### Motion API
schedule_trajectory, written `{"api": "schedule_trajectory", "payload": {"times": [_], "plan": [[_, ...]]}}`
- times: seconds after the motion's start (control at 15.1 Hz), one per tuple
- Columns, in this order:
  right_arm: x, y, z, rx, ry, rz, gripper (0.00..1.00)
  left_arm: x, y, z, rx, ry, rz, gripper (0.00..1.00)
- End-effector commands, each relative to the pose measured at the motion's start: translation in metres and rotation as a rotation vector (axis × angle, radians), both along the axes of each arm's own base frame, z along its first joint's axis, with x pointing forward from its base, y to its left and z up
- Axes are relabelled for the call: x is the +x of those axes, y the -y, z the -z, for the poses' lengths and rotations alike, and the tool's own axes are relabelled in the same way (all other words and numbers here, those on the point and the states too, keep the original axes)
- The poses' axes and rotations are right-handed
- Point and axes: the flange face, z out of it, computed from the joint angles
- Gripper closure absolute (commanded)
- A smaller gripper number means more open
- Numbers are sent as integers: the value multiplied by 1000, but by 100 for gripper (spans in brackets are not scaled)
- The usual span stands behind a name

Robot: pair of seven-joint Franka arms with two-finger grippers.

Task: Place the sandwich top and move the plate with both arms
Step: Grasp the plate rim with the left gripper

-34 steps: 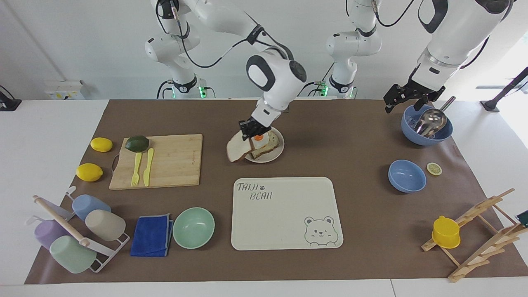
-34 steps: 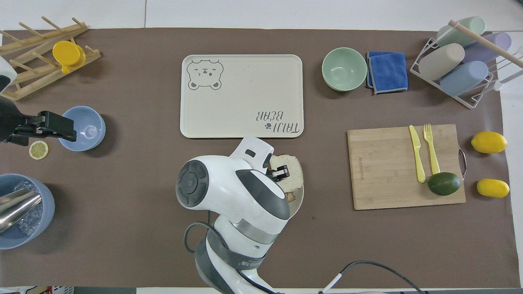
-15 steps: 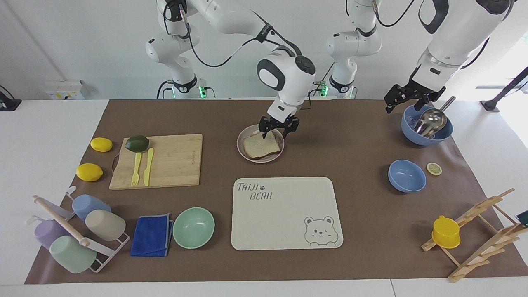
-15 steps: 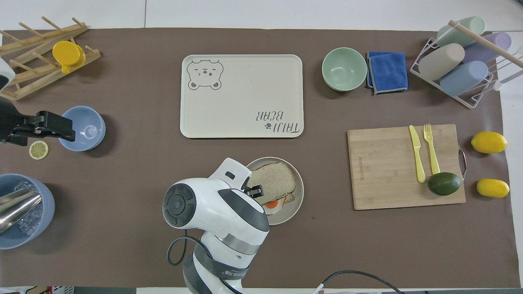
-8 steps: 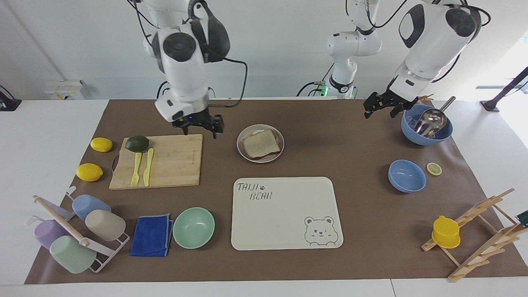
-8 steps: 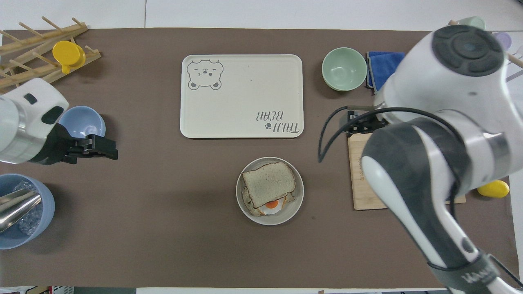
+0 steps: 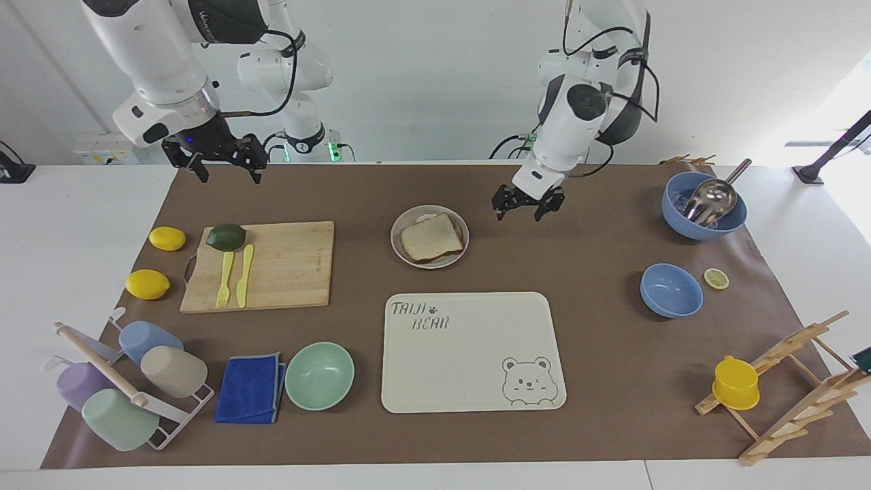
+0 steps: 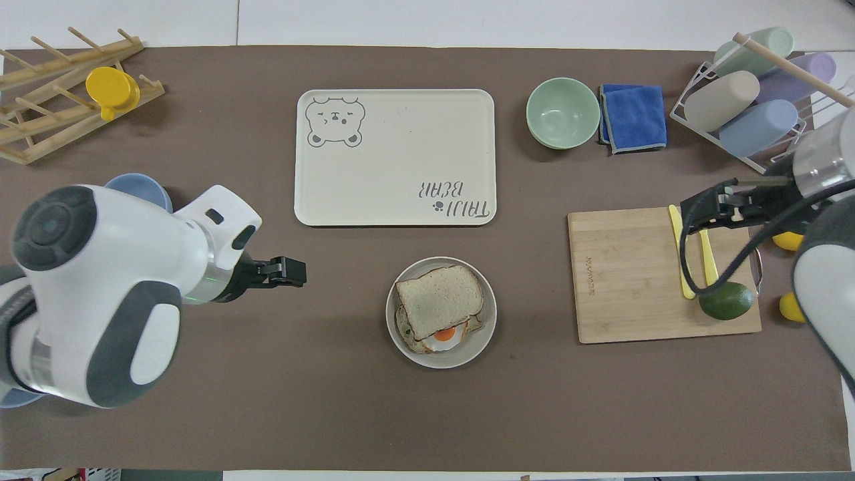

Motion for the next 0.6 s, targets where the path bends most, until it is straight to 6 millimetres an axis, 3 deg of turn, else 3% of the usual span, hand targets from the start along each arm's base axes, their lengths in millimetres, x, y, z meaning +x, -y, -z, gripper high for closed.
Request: {"api": "schedule_trajectory", "payload": {"times": [0.0, 0.2, 0.53], "plan": [[0, 5, 5, 9, -33, -8, 0, -9, 13, 39, -61, 9, -51, 4], [7, 13, 8, 13, -45, -30, 0, -18, 33, 64, -98, -13, -72, 10], [2, 20, 9, 28, -62, -48, 0, -20, 35, 69, -106, -26, -60, 29]]}}
